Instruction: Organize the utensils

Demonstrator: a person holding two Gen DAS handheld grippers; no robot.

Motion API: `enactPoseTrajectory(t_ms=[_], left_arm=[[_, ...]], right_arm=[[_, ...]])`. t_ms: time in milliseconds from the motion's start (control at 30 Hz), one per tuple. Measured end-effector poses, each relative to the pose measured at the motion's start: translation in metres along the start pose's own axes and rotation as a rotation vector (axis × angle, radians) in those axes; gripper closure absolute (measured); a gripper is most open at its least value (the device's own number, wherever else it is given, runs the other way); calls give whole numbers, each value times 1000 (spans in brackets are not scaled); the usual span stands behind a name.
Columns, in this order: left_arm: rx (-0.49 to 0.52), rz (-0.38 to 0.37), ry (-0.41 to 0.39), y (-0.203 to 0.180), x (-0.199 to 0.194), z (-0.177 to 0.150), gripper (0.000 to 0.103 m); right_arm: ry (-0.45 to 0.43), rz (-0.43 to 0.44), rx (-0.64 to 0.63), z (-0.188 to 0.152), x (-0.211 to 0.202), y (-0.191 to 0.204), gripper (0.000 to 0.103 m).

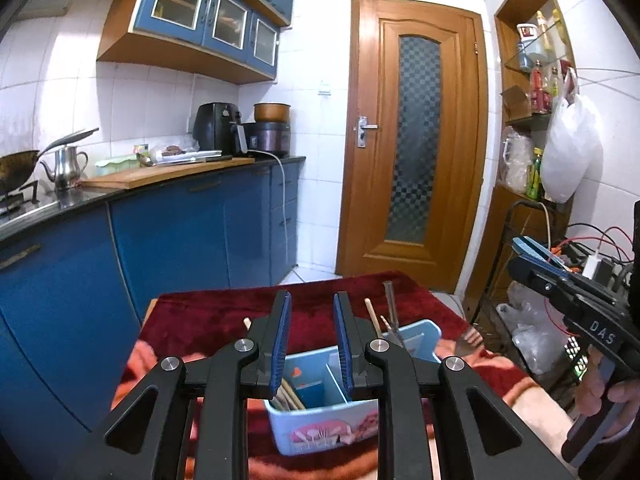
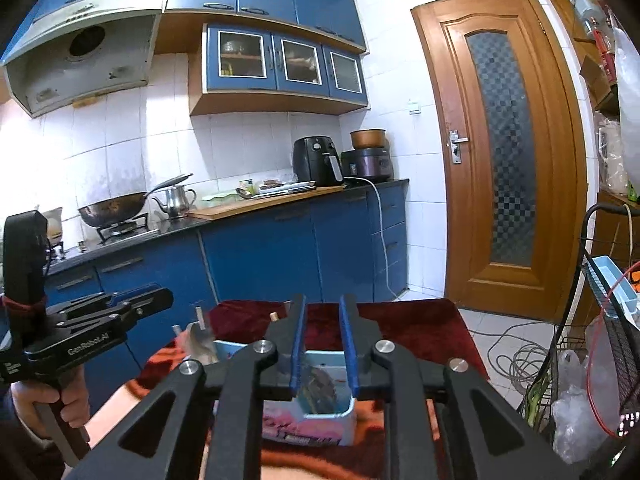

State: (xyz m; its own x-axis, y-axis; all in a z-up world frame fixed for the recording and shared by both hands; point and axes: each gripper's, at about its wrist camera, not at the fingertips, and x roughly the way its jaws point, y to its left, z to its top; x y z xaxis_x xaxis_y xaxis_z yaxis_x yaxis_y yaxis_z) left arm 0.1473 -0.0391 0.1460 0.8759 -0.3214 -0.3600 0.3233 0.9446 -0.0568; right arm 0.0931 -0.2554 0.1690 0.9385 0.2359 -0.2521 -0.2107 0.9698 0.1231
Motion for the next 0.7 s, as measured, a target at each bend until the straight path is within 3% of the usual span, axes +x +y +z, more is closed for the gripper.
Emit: enactPoseTrajectory(t_ms=[333, 700], left_arm=[[-3, -5, -29, -8, -69, 2, 81], [-26, 71, -61, -3, -137, -30, 81]], right_arm=[[-23, 43, 0, -3, -63, 30, 73], [-17, 33, -18, -38, -107, 53, 59]])
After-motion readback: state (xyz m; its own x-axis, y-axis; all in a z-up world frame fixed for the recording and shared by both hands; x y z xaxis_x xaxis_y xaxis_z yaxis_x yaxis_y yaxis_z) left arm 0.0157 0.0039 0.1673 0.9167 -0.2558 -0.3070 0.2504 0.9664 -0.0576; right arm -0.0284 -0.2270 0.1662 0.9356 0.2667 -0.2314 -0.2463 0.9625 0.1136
